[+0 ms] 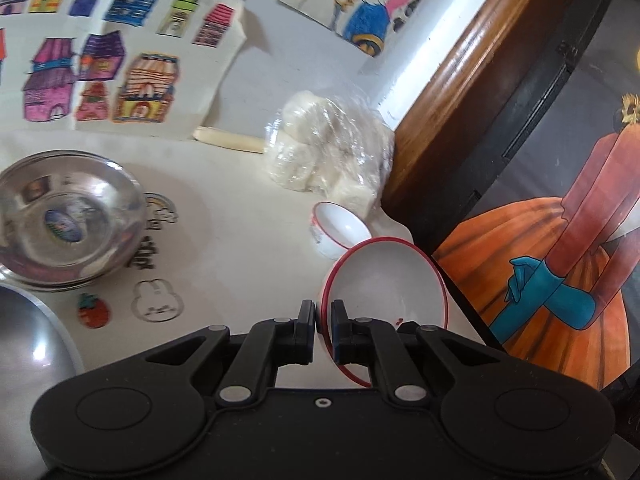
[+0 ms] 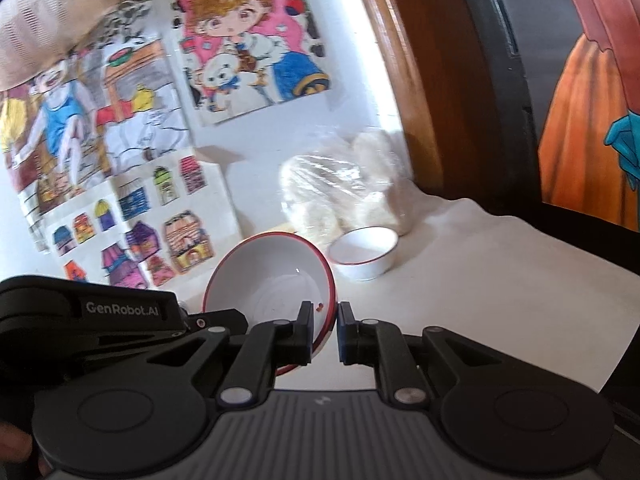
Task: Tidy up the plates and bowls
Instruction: 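Lift the red-rimmed bowl with both grippers and carry it to the steel bowl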
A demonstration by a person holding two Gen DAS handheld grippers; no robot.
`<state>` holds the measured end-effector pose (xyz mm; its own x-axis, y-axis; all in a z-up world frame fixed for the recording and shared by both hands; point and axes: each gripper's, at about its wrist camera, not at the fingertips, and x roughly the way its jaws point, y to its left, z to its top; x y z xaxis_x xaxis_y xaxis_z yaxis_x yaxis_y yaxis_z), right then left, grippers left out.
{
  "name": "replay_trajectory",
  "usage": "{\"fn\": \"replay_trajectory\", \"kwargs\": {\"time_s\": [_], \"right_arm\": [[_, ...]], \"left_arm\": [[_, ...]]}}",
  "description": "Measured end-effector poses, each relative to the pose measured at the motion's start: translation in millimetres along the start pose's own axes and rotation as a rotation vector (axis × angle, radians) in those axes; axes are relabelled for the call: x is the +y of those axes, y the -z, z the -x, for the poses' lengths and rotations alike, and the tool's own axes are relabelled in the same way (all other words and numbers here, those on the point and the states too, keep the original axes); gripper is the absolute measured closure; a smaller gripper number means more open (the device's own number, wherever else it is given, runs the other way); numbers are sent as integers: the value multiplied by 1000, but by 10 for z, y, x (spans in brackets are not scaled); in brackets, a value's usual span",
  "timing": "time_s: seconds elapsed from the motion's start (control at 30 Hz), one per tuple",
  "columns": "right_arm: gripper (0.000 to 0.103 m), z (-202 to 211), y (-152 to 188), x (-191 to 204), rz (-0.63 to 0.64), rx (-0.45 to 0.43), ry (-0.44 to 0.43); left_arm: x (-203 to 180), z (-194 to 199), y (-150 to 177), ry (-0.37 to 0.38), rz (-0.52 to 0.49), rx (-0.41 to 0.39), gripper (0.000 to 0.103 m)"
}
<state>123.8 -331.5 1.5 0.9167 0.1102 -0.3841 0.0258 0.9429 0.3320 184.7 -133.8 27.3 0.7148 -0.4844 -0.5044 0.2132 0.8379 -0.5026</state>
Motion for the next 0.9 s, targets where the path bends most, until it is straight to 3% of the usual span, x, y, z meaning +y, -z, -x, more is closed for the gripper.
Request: {"fn": "replay_trajectory", "kwargs": {"time_s": [0.9], "right_arm": [[89, 318, 253, 1123, 131, 55, -139]], "left_arm": [[882, 1123, 63, -40, 146, -110, 95]]}}
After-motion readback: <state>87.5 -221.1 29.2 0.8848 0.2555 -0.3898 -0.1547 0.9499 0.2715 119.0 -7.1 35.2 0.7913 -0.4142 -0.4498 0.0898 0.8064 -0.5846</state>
